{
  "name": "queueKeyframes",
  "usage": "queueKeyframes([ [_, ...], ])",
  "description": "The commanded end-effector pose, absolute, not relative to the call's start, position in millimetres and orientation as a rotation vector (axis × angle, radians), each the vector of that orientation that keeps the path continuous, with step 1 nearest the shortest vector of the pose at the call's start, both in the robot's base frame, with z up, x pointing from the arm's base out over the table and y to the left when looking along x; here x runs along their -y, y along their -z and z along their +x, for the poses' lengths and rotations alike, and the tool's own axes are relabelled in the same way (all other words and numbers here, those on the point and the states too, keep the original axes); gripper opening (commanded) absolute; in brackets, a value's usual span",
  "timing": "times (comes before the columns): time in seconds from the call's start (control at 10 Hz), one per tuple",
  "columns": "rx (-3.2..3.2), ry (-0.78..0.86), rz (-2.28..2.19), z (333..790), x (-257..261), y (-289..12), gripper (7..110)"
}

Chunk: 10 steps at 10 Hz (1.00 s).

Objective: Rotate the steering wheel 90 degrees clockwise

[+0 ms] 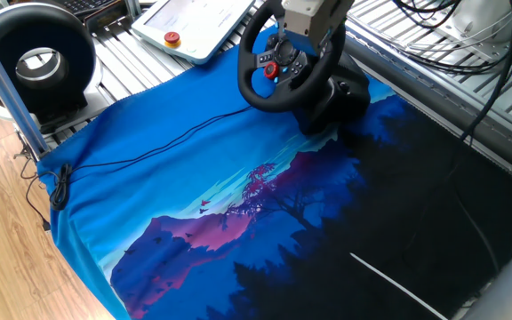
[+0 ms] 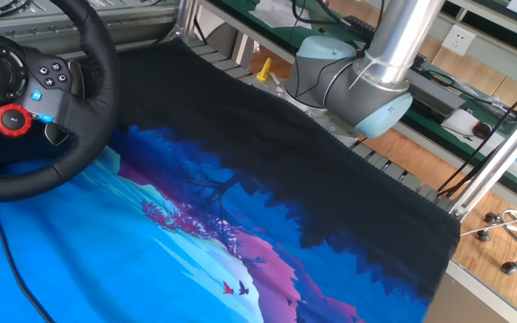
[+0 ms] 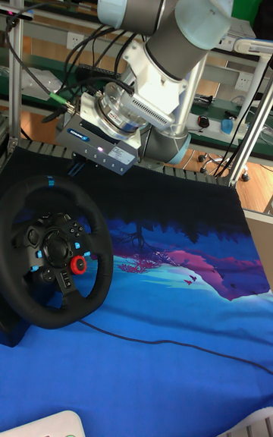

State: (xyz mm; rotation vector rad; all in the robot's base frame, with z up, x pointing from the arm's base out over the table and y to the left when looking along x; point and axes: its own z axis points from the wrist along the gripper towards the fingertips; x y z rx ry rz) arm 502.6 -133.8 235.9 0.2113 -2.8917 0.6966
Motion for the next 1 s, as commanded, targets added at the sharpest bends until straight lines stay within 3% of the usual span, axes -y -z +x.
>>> queueKeyframes([
  [0.0,2.918,-0.684,0.187,506.0,133.2,-233.3,7],
  [0.9,3.023,-0.669,0.150,530.4,128.0,-216.9,7],
])
